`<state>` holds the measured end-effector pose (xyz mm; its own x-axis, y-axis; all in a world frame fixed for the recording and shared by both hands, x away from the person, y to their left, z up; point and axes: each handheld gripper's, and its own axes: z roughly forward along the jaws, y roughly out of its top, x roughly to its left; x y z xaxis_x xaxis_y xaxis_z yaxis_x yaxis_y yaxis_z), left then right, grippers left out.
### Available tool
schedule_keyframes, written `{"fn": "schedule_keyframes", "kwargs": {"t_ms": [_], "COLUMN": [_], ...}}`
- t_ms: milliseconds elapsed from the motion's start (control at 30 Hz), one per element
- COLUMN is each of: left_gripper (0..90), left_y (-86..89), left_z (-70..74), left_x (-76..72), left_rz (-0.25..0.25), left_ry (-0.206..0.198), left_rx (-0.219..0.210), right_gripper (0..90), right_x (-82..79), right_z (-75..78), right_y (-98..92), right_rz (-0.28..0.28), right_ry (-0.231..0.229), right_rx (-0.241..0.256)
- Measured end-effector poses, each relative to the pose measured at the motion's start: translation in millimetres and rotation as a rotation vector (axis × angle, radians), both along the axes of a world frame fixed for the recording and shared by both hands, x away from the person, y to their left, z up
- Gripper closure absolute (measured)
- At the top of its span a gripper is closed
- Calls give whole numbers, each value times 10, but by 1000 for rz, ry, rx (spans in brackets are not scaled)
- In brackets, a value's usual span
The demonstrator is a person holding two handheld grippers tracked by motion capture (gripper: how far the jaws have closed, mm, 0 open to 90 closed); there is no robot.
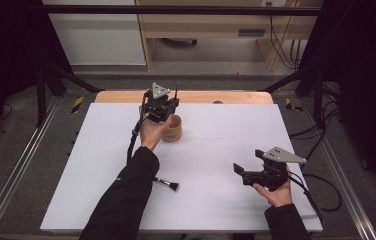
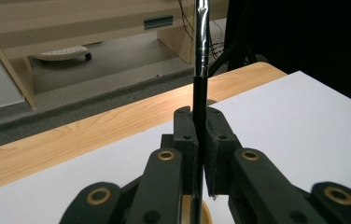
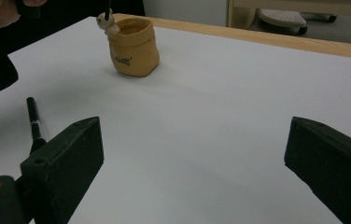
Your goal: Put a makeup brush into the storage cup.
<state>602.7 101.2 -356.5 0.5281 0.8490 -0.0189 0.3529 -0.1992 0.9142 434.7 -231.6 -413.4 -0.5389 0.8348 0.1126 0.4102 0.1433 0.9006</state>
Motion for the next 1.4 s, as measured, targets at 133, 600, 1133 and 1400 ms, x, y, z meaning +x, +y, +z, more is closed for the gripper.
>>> {"fn": "schedule_keyframes", "kwargs": {"t_ms": [133, 600, 1133, 1400], "left_gripper": [845, 845, 845, 844], "left_y": [-22, -41, -14, 11], "left_z": [-37, -195, -339, -423], "left_x": [47, 201, 201, 173], "left_rz": [8, 19, 7, -3], "left_ry": [5, 15, 30, 35], "left_rx": [16, 28, 47, 53], "right_gripper": [52, 55, 56, 57], "right_x": [4, 5, 3, 2], "right_z": [-5, -11, -12, -12], "right_y": [-1, 8, 16, 20], "right_rz": [5, 9, 11, 9], "right_ry": [-3, 0, 2, 3], "right_rx": [-3, -5, -3, -4]}}
